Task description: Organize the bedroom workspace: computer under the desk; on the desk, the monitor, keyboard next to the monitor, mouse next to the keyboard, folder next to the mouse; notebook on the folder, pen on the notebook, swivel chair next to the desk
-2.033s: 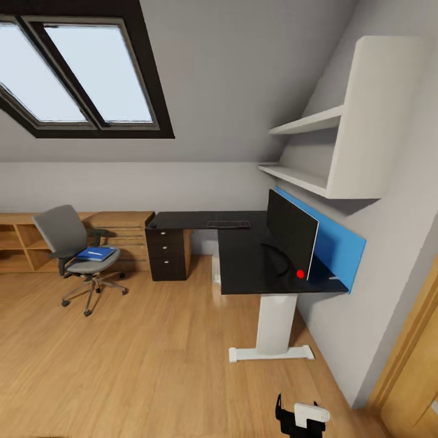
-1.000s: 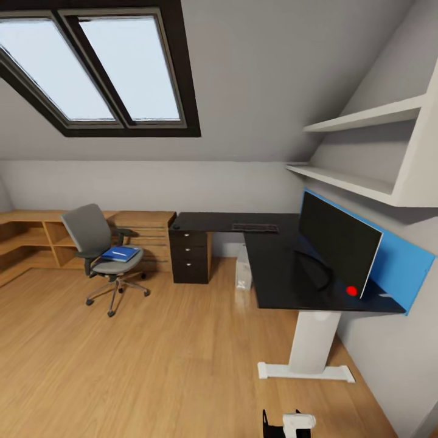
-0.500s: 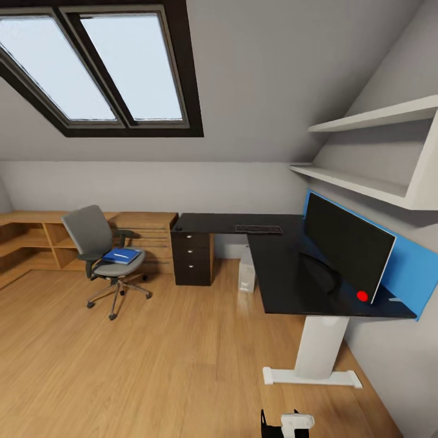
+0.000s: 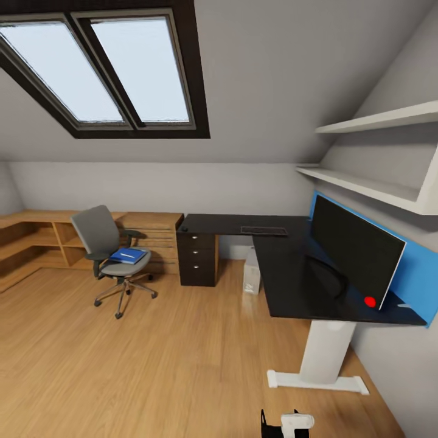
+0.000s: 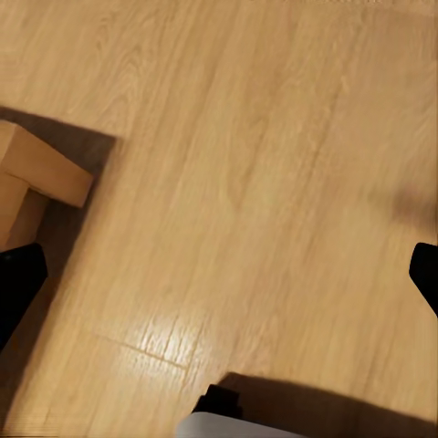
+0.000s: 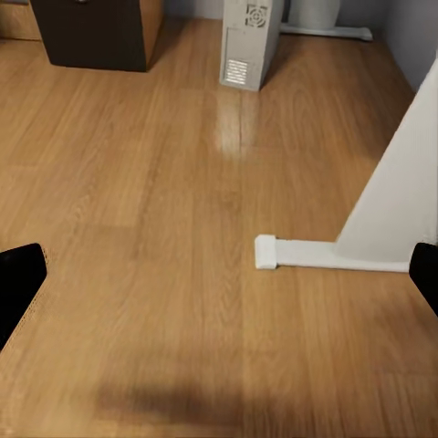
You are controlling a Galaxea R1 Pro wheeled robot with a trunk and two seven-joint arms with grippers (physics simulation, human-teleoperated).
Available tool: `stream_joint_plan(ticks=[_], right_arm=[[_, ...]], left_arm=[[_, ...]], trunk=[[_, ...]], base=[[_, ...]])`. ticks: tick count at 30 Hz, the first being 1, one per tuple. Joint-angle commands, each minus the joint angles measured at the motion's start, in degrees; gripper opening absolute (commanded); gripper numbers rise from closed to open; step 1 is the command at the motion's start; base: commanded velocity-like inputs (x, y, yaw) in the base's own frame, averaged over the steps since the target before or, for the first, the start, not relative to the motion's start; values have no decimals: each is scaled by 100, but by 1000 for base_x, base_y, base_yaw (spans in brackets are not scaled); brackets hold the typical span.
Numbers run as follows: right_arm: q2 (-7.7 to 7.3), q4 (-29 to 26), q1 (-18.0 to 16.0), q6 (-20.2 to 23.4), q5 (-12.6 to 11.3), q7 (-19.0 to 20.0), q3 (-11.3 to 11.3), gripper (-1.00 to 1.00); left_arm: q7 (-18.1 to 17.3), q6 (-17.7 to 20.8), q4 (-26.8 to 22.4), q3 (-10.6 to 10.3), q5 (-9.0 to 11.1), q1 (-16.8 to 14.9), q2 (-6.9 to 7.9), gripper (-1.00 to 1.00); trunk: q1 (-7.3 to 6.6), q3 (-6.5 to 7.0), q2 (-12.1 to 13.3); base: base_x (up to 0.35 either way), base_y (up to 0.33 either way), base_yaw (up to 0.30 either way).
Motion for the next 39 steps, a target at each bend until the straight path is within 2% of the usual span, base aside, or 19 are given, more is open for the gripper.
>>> stream_joint_plan(ticks=[1, 10, 15, 25, 39], right_arm=[[0, 4, -5, -1, 45, -60, 30, 100], [0, 4, -2, -1, 45, -60, 36, 100], [0, 4, -2, -1, 33, -65, 37, 100], [0, 4, -4, 7, 19, -68, 28, 100], [-9, 4, -5, 0, 20, -63, 25, 100]], left_arm=[[33, -28, 4, -49, 58, -7, 3, 100], [32, -28, 4, -41, 59, -7, 3, 100], [32, -34, 4, -46, 59, -7, 3, 100], [33, -36, 6, -31, 68, -7, 3, 100], [26, -37, 5, -31, 67, -7, 3, 100]], trunk=[[-19, 8, 32], [-217, 157, 393], [-217, 128, 393], [-217, 58, 393], [-217, -28, 393]], base=[[170, 0, 237], [285, 0, 257], [280, 0, 206], [78, 18, 176], [277, 133, 135]])
